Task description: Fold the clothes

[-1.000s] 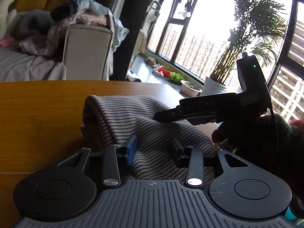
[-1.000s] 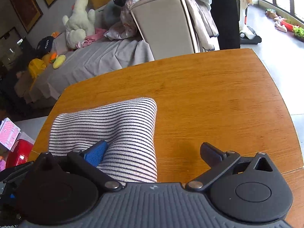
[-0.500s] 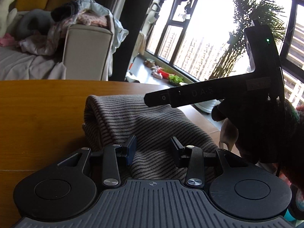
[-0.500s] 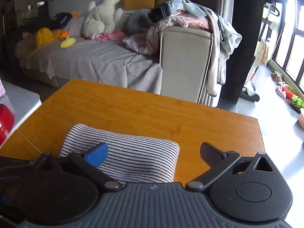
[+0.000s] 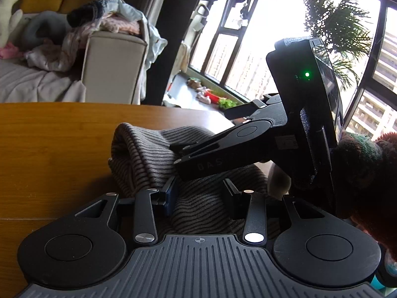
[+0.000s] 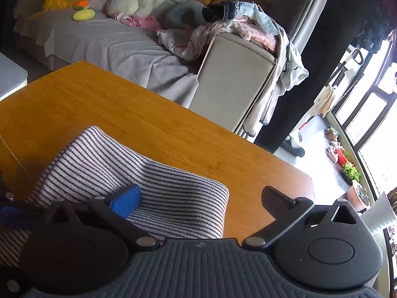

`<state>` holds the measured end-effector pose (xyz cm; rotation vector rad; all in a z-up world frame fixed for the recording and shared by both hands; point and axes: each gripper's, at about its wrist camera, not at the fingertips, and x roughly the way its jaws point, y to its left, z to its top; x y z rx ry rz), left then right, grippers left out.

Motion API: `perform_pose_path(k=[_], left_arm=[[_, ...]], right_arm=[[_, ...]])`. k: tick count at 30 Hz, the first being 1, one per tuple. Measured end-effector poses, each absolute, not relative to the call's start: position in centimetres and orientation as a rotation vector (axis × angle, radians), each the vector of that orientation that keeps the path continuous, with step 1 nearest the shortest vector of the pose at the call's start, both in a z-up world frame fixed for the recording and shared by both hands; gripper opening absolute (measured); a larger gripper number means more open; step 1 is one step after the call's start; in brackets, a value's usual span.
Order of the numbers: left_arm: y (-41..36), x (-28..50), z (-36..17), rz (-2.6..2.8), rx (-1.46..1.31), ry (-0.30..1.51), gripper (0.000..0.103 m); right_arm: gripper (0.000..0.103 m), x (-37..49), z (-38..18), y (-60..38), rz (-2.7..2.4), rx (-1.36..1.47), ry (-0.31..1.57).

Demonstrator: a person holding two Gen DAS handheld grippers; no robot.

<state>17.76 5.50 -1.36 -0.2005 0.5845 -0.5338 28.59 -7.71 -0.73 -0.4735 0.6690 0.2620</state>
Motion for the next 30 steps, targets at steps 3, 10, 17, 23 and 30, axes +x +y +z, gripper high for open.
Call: perform_pose_path(k=[3, 10, 17, 23, 30], left_arm=[[5.5, 17.8, -1.3, -0.534, -0.200, 0.585, 0.043], [6.7, 17.2, -0.5, -0.526, -0.274, 0.598, 0.049], [6.3, 16.6, -0.8, -0.511, -0.228, 0.620, 0.049], [6.4, 16.9, -1.0, -0.514, -0.216, 0.635, 0.051], [5.8, 17.2, -1.1, -0.503, -0.205, 0.640, 0.051]], right_arm=[[0.103, 28.7, -0.8, -8.1, 0.266, -0.451, 0.675], [0.103, 28.7, -1.0, -8.5, 0.265, -0.439, 0.662], [0.103, 28.1, 0.1, -10.3, 0.303, -0.362, 0.634], [0.103, 24.2, 1.0, -16.9, 0.411, -0.020, 0.670], [0.103, 21.0, -2.4, -19.2, 0.423, 0.110, 0.711]])
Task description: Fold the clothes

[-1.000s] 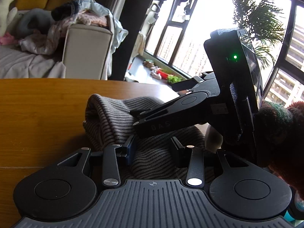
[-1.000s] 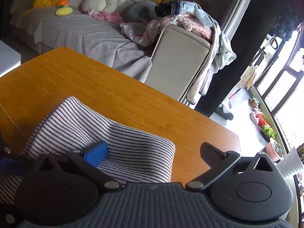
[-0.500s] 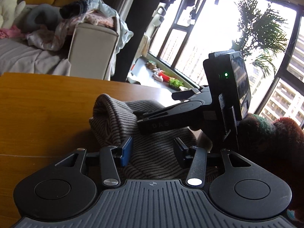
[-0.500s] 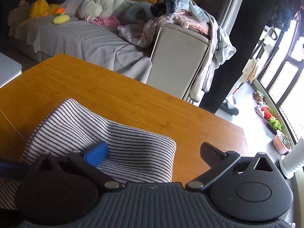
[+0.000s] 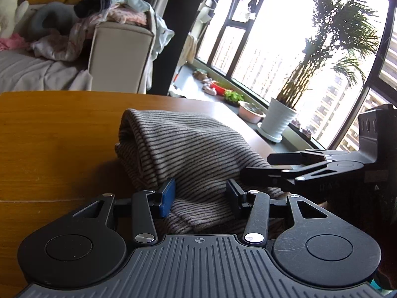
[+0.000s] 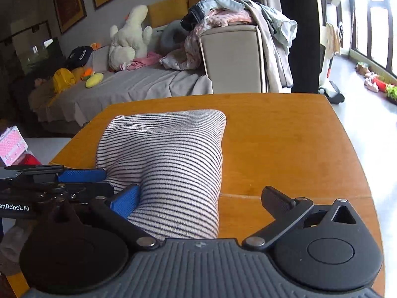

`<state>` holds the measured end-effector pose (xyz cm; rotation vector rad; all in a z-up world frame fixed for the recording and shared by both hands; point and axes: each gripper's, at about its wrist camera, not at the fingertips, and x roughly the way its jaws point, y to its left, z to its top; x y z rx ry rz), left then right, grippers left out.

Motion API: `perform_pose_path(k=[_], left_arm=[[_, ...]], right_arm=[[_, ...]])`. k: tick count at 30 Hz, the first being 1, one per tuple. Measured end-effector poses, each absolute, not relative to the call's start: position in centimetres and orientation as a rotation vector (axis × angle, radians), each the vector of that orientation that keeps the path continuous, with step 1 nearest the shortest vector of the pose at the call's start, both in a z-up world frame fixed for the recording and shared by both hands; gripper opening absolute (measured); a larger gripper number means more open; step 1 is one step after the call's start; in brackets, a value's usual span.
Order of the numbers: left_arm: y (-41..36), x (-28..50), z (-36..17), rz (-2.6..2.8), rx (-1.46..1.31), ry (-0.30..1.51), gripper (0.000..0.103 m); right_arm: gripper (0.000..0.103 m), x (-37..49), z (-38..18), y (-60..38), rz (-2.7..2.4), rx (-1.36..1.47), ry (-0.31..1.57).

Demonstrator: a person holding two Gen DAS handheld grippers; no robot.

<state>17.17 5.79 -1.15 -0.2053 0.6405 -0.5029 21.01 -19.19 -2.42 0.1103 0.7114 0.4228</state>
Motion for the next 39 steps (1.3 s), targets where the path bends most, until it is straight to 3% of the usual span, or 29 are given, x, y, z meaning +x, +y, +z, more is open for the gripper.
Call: perform_pose_path(k=[4, 7, 8, 12, 17, 21, 25, 28, 32, 36, 39], left_arm=[[6.5, 16.6, 0.0, -0.476, -0.237, 0.633, 0.050], [7.5, 16.3, 1.0, -0.428, -0.267, 0.613, 0.072], [7.9, 16.2, 1.2, -0.409, -0.274, 0.609, 0.074], [8.0, 17.1, -0.3, -0.404, -0.322, 0.693, 0.072], [7.3, 17.2, -1.6, -0.455, -0.348, 0.716, 0.056], [7.3, 17.5, -2.1, -0.495, -0.375, 0.748, 0.055], [7.3, 17.6, -2.0, -0.487, -0.388, 0.756, 0.057], [8.1, 17.4, -0.6, -0.433, -0.364, 0.735, 0.062], [10.2, 18.6, 0.8, -0.377, -0.430, 0.781, 0.080], [8.4, 18.9, 0.9, -0.410, -0.380, 0.816, 0.087], [6.4, 19.3, 0.0, -0.396, -0.289, 0.859, 0.089]], right_arm=[[0.103, 21.0, -3.1, -19.4, 0.440, 0.155, 0.712], [0.103, 20.7, -3.1, -19.5, 0.452, 0.143, 0.688], [0.103, 20.7, -3.2, -19.6, 0.456, 0.153, 0.688], [0.103, 20.6, -3.8, -20.4, 0.489, 0.222, 0.701], [0.103, 19.7, -3.7, -21.9, 0.523, 0.272, 0.669], [0.103, 20.2, -4.1, -22.6, 0.573, 0.401, 0.718], [0.103, 20.6, -3.9, -22.0, 0.547, 0.351, 0.715], [0.103, 20.5, -3.5, -22.1, 0.547, 0.319, 0.710], [0.102, 19.9, -3.2, -21.4, 0.551, 0.237, 0.689], [0.087, 19.1, -2.4, -20.1, 0.577, 0.140, 0.666], [0.086, 19.0, -2.0, -19.9, 0.580, 0.099, 0.671]])
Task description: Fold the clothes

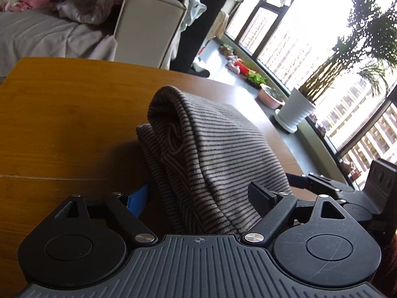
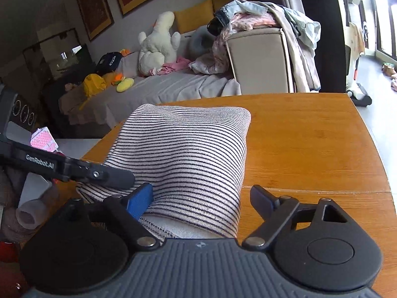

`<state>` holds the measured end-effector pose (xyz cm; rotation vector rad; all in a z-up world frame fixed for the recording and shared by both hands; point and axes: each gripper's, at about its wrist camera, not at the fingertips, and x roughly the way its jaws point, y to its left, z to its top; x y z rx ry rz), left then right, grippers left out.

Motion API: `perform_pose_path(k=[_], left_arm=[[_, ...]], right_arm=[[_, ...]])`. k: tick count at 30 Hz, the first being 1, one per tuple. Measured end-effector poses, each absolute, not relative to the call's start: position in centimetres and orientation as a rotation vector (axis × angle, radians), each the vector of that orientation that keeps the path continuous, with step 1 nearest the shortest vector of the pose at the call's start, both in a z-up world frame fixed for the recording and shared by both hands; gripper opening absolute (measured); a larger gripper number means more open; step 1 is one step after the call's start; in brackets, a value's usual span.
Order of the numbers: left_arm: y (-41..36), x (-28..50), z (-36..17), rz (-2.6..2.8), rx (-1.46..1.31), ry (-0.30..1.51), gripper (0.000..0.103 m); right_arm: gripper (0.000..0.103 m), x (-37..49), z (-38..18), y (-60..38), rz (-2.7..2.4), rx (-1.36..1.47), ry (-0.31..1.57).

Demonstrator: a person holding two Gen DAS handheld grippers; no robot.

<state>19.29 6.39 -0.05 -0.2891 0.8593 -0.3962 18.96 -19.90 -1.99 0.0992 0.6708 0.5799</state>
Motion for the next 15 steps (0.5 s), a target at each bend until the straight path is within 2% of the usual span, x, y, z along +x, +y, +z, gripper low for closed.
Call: perform_pose_path(k=[8, 12, 15], left_arm=[[6.1, 19.7, -1.6, -0.410, -0.309, 0.902, 0.091], [6.5, 19.7, -1.9, -0.422, -0.333, 0.898, 0.090], [6.7, 19.6, -2.2, -0.457, -0.362, 0.883, 0.081]], right_arm=[[0.088, 19.7, -2.2, -21.2, 0.616, 0.180, 0.732], [0.097, 20.0, -2.7, -21.0, 0.675, 0.226, 0.798], [0.098, 19.7, -3.3, -19.8, 0.693, 0.169, 0.819]])
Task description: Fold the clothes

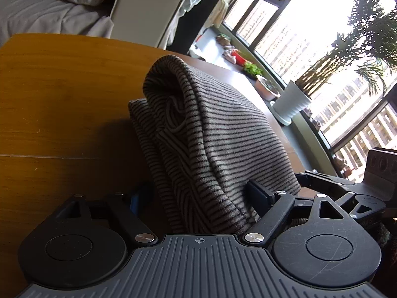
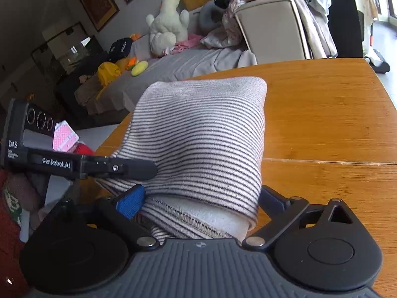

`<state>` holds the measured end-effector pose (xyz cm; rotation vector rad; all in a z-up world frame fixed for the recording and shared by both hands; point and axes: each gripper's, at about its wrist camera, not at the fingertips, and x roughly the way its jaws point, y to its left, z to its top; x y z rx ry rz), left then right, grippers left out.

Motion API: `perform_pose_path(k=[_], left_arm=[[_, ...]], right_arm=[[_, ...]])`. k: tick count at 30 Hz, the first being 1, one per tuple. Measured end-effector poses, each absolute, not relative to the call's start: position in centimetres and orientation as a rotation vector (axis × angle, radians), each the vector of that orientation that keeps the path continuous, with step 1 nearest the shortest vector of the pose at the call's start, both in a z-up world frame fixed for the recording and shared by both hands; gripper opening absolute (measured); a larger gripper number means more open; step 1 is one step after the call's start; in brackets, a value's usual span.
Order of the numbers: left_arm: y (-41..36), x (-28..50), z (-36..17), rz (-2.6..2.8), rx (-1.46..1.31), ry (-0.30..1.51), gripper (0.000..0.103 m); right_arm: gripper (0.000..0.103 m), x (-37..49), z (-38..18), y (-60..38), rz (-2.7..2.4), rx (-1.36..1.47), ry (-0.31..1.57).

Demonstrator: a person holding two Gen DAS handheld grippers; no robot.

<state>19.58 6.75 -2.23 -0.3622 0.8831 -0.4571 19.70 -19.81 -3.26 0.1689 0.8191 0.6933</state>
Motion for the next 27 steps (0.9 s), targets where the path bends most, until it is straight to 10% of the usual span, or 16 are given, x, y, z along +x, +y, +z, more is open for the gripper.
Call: perform_pose_path(k=[7, 27], left_arm=[[7.8, 18.7, -2.7, -0.502, -0.392, 0.803, 0.059], [20.1, 22.8, -0.9, -0.204, -0.425, 0.628, 0.057]], right_arm=[[0.094, 21.5, -2.9, -17.0, 0.740, 0.133, 0.793], [0.092, 31.3, -2.9, -4.7, 0.875, 0.013, 0.703]])
